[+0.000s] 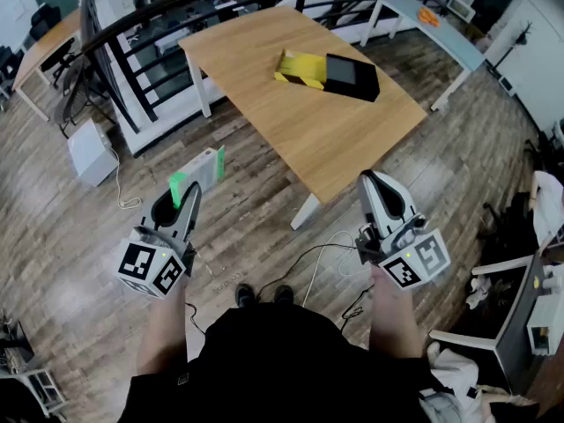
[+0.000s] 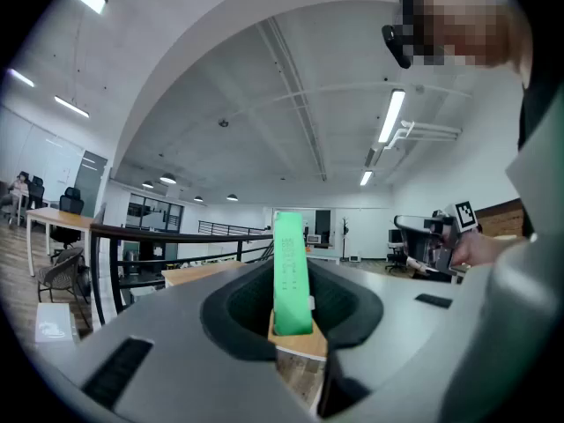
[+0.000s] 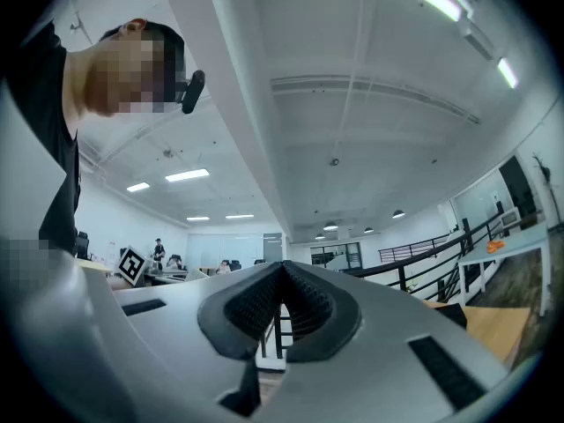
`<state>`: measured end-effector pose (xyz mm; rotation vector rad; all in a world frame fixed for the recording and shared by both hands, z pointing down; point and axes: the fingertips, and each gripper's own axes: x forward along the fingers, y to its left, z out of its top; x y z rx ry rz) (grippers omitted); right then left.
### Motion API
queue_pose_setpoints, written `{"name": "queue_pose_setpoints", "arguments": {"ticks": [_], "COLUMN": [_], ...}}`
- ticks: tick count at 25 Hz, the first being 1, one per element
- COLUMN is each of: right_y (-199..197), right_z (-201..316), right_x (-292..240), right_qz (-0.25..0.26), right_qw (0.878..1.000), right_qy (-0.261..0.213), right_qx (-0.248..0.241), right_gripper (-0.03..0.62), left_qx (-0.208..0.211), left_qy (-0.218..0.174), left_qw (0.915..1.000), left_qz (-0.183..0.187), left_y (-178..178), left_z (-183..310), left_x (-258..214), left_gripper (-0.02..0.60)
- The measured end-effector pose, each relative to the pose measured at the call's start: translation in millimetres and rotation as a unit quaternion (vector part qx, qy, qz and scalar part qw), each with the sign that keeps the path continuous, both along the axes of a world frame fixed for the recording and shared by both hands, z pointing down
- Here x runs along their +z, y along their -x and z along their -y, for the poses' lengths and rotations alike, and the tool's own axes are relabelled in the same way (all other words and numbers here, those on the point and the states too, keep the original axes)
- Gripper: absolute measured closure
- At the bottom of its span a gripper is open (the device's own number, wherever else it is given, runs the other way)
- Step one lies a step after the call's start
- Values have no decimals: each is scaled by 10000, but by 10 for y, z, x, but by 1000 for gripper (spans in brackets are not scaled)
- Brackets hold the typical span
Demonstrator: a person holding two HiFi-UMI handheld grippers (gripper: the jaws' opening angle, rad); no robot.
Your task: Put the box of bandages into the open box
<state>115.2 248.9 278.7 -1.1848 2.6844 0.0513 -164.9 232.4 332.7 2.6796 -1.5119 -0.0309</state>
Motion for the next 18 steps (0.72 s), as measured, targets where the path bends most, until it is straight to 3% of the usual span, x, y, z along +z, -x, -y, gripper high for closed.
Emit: {"name": "queue_pose_setpoints", "arguments": {"ticks": [10, 18], "right_y": [18, -66], "right_z": [-40, -128], "right_x": [123, 109], "right_qz": [68, -32], "right_qw": [9999, 9999], "right_qy": [142, 67], "right_qx": [-64, -153], "right_gripper": [559, 559], "left_qx": [-71, -274], "left_qy": [3, -64], "left_qw": [9998, 9996], "left_qz": [162, 59], "left_y": [-152, -211], "left_z": [30, -13], "left_x": [14, -112], "left_gripper": [492, 492]}}
